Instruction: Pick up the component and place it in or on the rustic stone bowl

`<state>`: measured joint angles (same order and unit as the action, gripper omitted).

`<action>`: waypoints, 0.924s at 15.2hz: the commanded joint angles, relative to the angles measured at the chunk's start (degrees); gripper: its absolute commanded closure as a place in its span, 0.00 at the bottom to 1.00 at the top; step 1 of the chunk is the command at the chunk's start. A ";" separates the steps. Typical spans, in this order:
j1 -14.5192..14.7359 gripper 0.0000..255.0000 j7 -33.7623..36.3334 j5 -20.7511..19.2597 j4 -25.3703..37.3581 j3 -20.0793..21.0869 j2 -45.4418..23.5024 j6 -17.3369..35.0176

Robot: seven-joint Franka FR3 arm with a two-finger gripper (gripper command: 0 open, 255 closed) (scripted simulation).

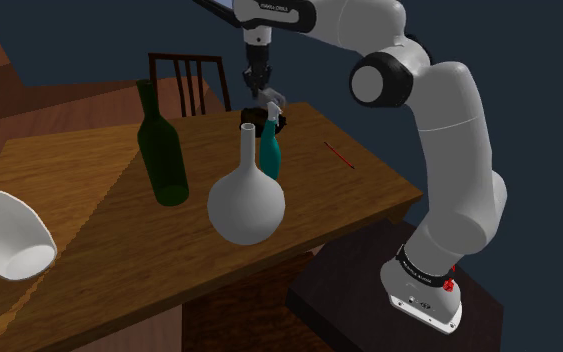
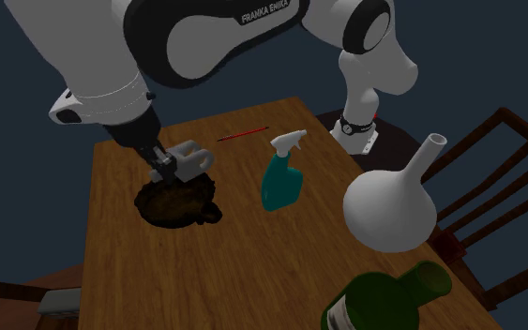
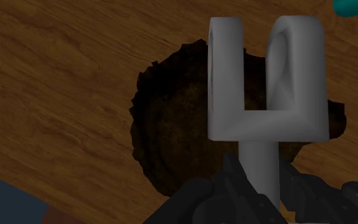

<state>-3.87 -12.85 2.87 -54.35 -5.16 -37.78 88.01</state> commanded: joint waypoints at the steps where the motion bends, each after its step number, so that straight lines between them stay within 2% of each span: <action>1: 0.08 1.00 0.00 -0.01 -1.72 0.00 0.12 1.65; 9: 0.39 1.00 -0.09 -0.05 -9.84 -0.01 1.29 8.60; 14: 0.39 1.00 -0.09 -0.05 -9.84 -0.01 1.29 8.60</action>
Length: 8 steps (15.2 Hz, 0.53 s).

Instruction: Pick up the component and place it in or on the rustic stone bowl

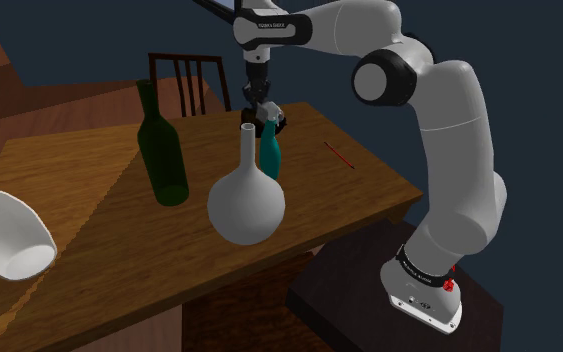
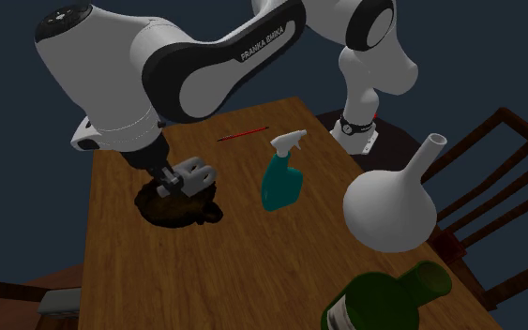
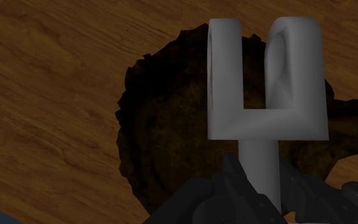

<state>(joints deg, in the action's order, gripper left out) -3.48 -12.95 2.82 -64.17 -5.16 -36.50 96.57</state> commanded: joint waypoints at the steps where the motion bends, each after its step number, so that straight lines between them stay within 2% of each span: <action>1: 0.00 1.00 0.00 0.00 -0.03 0.00 0.01 0.03; 3: 0.00 1.00 0.00 0.00 -0.03 0.00 0.01 0.03; 4: 0.00 0.00 0.00 0.00 -0.03 0.00 0.01 0.04; 8: 0.00 0.00 0.00 0.00 -0.03 0.00 0.01 0.03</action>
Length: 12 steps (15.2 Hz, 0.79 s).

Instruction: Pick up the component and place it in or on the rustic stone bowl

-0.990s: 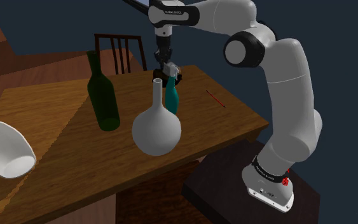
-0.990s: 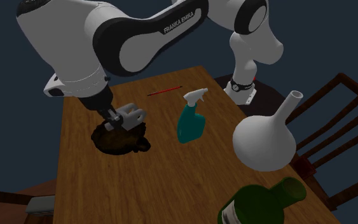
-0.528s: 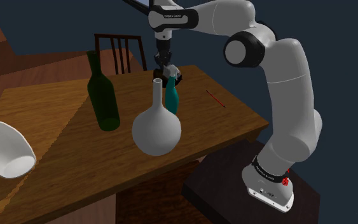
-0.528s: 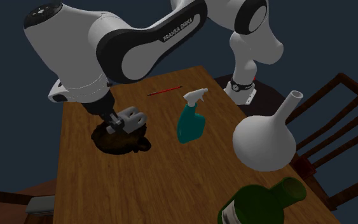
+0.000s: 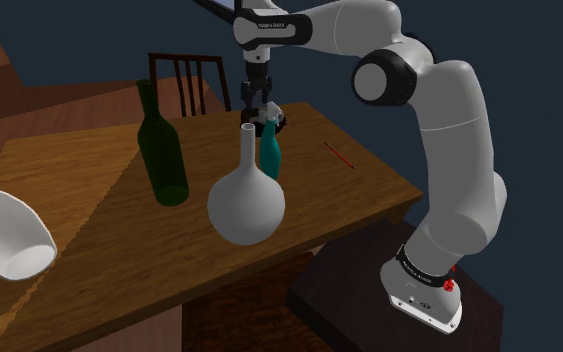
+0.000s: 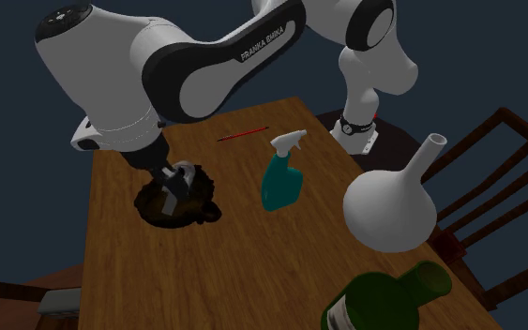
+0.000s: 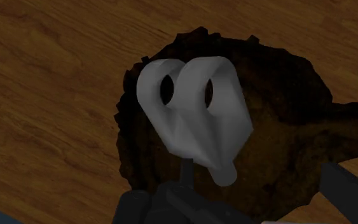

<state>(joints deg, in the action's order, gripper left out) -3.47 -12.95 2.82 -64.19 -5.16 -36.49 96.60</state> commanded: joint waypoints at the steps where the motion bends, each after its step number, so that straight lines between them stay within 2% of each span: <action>1: 0.00 0.00 0.00 0.00 0.00 0.00 0.00 0.00; 5: -0.52 0.00 0.15 0.14 12.26 0.06 -2.95 -9.29; 12: -0.52 0.00 0.15 0.14 12.27 0.06 -2.96 -9.29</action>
<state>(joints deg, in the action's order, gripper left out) -3.99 -12.80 2.96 -51.97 -5.11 -39.43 87.34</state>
